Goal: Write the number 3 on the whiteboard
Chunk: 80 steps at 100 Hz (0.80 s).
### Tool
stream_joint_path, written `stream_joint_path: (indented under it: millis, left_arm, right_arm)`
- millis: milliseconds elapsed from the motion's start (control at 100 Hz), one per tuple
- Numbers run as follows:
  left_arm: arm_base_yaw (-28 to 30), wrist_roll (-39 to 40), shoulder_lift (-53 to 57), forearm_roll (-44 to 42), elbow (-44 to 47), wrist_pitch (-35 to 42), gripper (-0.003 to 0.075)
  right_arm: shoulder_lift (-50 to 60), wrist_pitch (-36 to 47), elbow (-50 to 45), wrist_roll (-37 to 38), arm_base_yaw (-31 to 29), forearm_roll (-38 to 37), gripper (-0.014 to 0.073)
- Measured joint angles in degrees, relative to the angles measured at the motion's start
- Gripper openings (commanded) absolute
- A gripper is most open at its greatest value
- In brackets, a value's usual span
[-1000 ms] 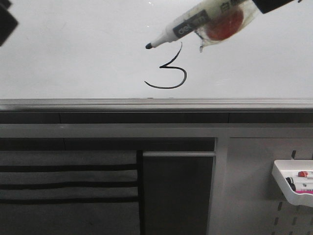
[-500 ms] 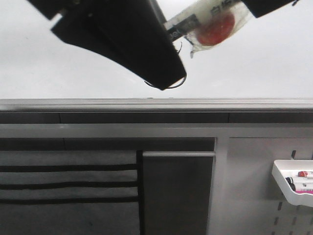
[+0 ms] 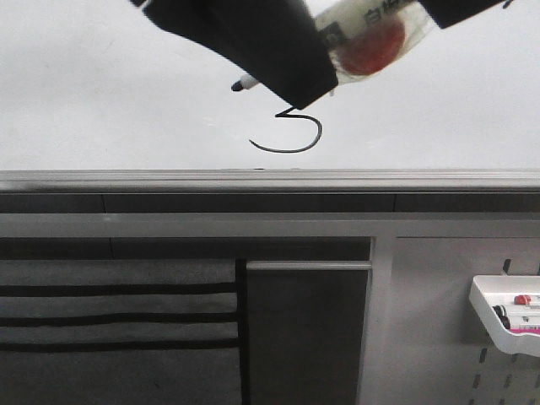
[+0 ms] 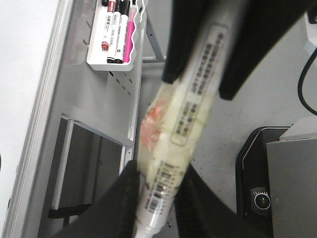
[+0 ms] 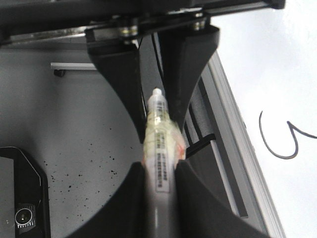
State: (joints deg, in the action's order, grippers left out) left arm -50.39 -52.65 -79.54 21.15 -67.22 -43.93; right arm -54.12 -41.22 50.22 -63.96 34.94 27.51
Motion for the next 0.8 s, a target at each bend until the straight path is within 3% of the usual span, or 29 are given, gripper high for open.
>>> stream_joint_path:
  millis: [230,400,470,610,800]
  left_arm:
    - [-0.23,-1.55,0.0,-0.45,0.0,-0.5,0.0003]
    - [-0.35,-2.09,0.0,-0.43,0.0,-1.07,-0.0018]
    - [0.99,-1.05,0.0,-0.2,0.0,-1.52,-0.0018]
    - [7.46,3.49,0.0,-0.76,0.41,-2.42,-0.0018]
    - [24.17,14.96,0.0,-1.96,3.54,1.0,-0.0018]
  right_arm:
    - [0.0,-0.12,0.0,0.0,0.0,0.0,0.0034]
    - [0.0,-0.03,0.0,0.29,0.0,0.0,0.0278]
    - [0.0,0.75,0.0,1.96,-0.25,-0.05,0.0336]
    - [1.53,3.44,0.0,5.85,-2.77,-0.31,0.0341]
    - [5.9,0.74,0.0,6.87,-6.44,-0.12,0.0341]
